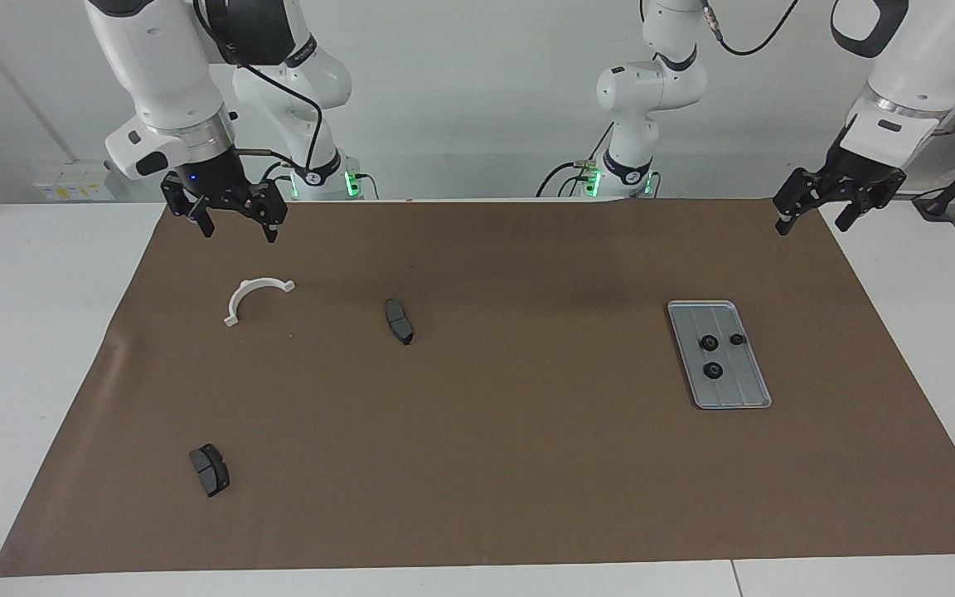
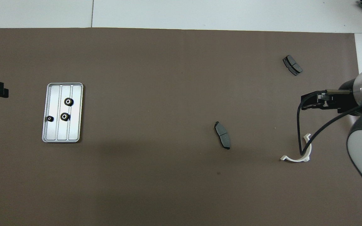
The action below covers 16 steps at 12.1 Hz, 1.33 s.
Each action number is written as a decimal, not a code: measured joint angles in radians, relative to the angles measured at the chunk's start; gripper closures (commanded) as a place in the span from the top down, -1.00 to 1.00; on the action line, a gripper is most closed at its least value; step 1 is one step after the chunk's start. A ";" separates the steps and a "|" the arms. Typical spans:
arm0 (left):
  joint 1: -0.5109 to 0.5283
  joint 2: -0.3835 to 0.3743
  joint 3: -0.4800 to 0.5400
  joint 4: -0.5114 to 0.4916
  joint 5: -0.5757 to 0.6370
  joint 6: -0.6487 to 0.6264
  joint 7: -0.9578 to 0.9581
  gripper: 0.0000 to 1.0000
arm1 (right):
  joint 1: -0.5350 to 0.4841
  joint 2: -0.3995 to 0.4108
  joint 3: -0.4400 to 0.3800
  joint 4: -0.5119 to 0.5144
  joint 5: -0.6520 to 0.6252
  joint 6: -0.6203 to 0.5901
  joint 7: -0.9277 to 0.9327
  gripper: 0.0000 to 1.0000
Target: Place bearing gear from tray to pile
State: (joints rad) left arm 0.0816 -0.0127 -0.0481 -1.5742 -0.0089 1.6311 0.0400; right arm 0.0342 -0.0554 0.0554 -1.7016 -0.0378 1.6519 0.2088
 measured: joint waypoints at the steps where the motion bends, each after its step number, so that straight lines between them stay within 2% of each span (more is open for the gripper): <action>1: 0.000 0.000 0.000 0.000 0.000 0.001 0.000 1.00 | 0.000 0.000 0.000 0.000 0.000 0.000 0.000 1.00; 8: 0.002 0.008 0.002 0.003 0.000 0.003 0.000 1.00 | 0.000 0.000 0.000 0.000 0.000 0.000 0.000 1.00; 12: 0.001 0.069 0.000 -0.007 0.000 0.026 0.000 1.00 | 0.000 0.000 0.000 0.000 0.000 0.000 0.000 1.00; 14: 0.001 0.103 0.000 -0.067 0.000 0.116 0.000 1.00 | 0.000 0.000 0.000 0.000 0.000 0.000 0.000 1.00; 16: 0.001 0.113 0.000 -0.186 0.000 0.265 -0.001 1.00 | 0.000 0.000 0.000 0.000 0.000 0.000 0.000 1.00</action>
State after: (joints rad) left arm 0.0827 0.1005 -0.0482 -1.7603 -0.0089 1.8960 0.0386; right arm 0.0342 -0.0554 0.0554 -1.7016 -0.0378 1.6519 0.2088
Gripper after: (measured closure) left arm 0.000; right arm 0.000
